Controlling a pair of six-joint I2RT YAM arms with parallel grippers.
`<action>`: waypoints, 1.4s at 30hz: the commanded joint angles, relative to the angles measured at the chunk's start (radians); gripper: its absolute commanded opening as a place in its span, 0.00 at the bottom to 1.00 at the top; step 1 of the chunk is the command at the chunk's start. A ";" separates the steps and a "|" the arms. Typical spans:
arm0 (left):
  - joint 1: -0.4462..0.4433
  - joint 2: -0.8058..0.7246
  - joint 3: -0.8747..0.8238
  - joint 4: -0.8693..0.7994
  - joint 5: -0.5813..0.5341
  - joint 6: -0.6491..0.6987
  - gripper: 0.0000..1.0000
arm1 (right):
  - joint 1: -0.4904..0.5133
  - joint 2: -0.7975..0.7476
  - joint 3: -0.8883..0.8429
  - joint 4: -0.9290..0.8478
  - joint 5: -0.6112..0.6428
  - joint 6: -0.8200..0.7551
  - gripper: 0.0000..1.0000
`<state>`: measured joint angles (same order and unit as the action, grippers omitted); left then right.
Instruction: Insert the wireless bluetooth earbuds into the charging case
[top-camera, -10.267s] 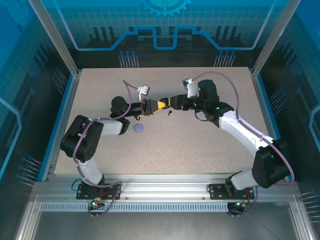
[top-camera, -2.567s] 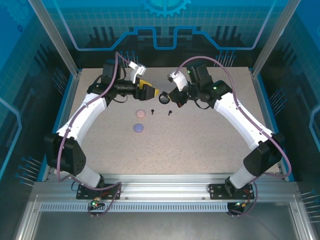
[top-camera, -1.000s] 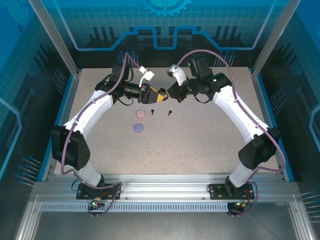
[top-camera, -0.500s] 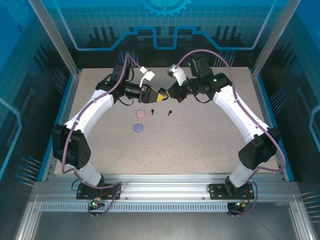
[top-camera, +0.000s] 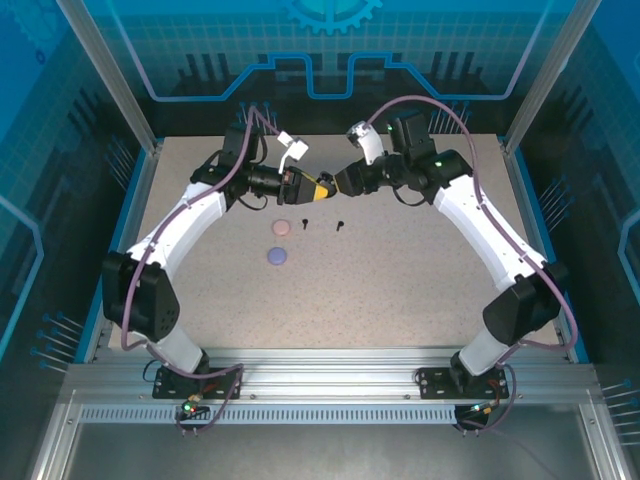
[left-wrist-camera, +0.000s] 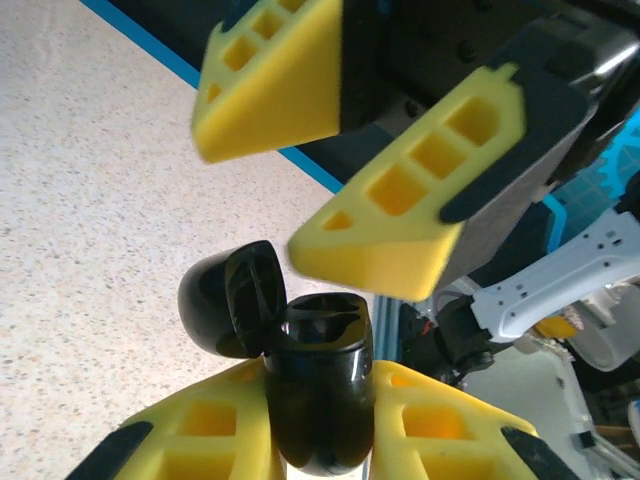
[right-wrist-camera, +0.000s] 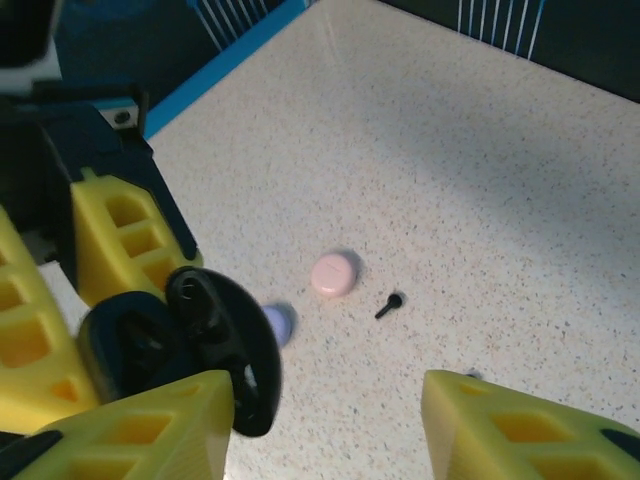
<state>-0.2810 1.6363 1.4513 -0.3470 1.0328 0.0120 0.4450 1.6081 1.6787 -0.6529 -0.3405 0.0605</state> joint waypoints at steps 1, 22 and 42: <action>0.022 -0.081 -0.071 0.175 -0.069 -0.086 0.00 | 0.000 -0.070 -0.048 0.092 0.067 0.150 0.55; 0.048 -0.411 -0.439 0.619 -0.719 -0.221 0.00 | 0.185 0.455 0.209 -0.094 0.424 0.519 0.54; 0.048 -0.449 -0.506 0.692 -0.837 -0.247 0.00 | 0.290 0.954 0.750 -0.344 0.616 0.687 0.41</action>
<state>-0.2375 1.2125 0.9508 0.2951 0.2195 -0.2131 0.7189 2.5175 2.3611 -0.9257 0.2306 0.7143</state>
